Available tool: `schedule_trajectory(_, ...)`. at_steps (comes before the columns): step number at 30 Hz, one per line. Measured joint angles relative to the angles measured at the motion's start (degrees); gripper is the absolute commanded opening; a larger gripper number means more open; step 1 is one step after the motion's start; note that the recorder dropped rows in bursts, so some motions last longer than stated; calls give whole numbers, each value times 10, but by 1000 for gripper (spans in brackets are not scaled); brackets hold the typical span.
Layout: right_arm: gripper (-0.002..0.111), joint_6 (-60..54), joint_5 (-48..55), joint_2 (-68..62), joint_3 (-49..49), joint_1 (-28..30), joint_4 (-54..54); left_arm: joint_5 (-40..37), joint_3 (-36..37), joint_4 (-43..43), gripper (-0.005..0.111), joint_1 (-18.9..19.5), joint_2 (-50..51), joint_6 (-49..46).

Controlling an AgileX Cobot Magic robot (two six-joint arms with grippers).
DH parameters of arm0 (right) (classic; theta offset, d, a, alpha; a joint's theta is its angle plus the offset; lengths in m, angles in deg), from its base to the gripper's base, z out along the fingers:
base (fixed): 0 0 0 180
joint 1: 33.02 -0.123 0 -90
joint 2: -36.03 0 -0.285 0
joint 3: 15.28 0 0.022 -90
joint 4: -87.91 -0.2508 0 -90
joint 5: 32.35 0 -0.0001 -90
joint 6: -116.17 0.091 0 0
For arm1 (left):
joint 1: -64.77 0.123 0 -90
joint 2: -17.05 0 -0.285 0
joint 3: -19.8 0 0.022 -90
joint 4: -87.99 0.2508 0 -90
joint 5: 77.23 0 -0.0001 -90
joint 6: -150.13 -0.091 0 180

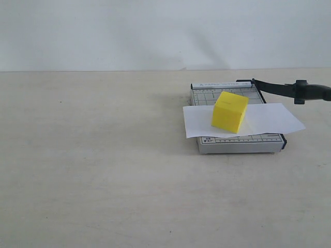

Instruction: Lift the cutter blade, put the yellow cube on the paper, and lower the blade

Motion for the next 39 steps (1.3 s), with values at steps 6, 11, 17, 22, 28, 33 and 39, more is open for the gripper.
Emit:
schedule_trajectory(6,62,79,147,-100,122,0,91,0,0,0,4,0,0,0)
schedule_trajectory(11,62,152,303,-252,291,0,173,0,0,0,4,0,0,0)
schedule_trajectory(17,62,165,413,-382,381,0,176,0,0,0,4,0,0,0)
schedule_trajectory(22,62,157,444,-431,383,0,216,0,0,7,4,0,0,-9)
schedule_trajectory(28,62,145,444,-436,384,0,220,-10,0,252,4,70,0,197)
schedule_trajectory(33,62,145,441,-436,384,0,220,-50,0,767,4,116,1,658)
schedule_trajectory(39,62,142,438,-456,384,0,214,-234,0,922,4,195,1,781)
